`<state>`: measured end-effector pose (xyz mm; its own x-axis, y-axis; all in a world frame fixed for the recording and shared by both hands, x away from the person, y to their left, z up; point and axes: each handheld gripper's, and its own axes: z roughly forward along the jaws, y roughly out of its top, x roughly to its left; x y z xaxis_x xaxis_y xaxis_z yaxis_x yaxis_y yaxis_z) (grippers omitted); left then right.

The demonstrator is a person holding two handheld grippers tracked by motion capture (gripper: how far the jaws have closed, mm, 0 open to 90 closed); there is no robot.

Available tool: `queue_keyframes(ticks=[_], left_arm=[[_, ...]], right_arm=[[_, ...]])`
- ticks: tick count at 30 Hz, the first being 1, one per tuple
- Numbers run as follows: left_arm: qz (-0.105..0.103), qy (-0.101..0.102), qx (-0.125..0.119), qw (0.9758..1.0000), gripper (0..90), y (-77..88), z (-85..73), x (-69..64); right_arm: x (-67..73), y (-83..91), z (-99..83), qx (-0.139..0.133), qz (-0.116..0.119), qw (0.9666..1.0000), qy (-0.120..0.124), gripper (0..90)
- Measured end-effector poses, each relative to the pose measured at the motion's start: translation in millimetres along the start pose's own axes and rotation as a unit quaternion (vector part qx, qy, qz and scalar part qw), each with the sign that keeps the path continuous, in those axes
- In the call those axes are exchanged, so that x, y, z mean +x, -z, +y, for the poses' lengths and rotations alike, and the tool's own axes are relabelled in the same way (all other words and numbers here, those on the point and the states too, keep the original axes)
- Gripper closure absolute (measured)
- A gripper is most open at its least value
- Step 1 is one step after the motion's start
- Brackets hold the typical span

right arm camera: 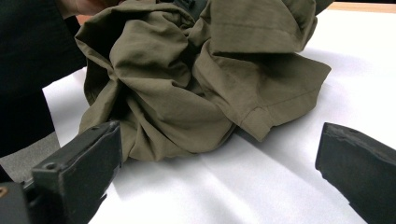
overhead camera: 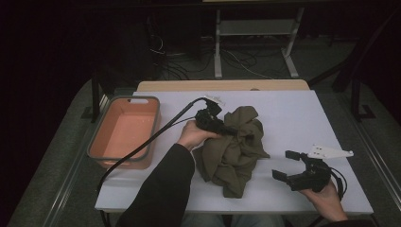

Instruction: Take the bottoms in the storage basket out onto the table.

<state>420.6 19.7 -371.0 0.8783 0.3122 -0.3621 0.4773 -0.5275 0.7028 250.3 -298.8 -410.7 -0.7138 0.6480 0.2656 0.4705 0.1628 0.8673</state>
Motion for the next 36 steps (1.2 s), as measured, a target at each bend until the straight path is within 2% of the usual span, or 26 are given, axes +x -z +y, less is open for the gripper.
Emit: queue_keyframes(ticks=[1,2,3,4,7,9,12,15,20,23,24,36], left_arm=[[-0.002,0.001,-0.003,1.0000,58.2,0.7,0.4,-0.1],[-0.003,0.009,-0.003,1.0000,51.6,2.0,1.2,-0.9],[-0.004,0.014,-0.002,0.9999,51.6,3.9,2.1,-0.8],[-0.007,0.019,-0.001,0.9998,47.3,6.3,3.3,-0.5],[-0.013,0.027,-0.003,0.9996,41.7,14.4,5.8,-2.3],[-0.006,0.025,-0.007,0.9996,34.7,19.7,6.6,-5.8],[0.016,0.011,-0.007,0.9998,24.8,27.6,7.6,-11.2],[0.011,0.014,-0.018,0.9997,15.8,34.3,7.5,-13.0],[0.033,0.016,-0.034,0.9988,8.9,49.6,5.2,-13.3],[0.050,0.013,-0.029,0.9983,0.0,56.8,2.5,-13.9],[0.056,0.010,-0.025,0.9981,0.0,59.3,1.5,-15.1],[0.064,0.009,-0.047,0.9968,0.0,83.8,-11.1,-22.7]], right_arm=[[0.0,0.0,0.0,0.000,0.000,1.0000,0.000,0.3],[0.0,0.2,0.0,0.000,0.000,1.0000,0.000,0.3],[0.0,0.2,0.0,0.000,0.000,1.0000,0.000,0.3],[0.0,0.2,0.0,0.000,0.000,1.0000,-0.001,0.3],[0.0,0.1,0.1,0.000,0.000,1.0000,-0.001,0.3],[0.3,0.1,0.1,-0.001,0.000,1.0000,-0.001,0.3],[0.5,-0.1,0.1,-0.001,0.000,1.0000,0.000,0.3],[1.1,-0.3,0.3,0.000,0.000,1.0000,0.000,0.3],[1.3,-0.2,0.2,0.000,0.001,1.0000,-0.001,0.3],[1.2,-0.2,0.3,-0.001,0.000,1.0000,0.000,0.3],[1.3,-0.2,0.3,0.000,0.001,1.0000,-0.001,0.3],[1.4,-0.2,0.3,0.000,0.000,1.0000,-0.001,0.3]])
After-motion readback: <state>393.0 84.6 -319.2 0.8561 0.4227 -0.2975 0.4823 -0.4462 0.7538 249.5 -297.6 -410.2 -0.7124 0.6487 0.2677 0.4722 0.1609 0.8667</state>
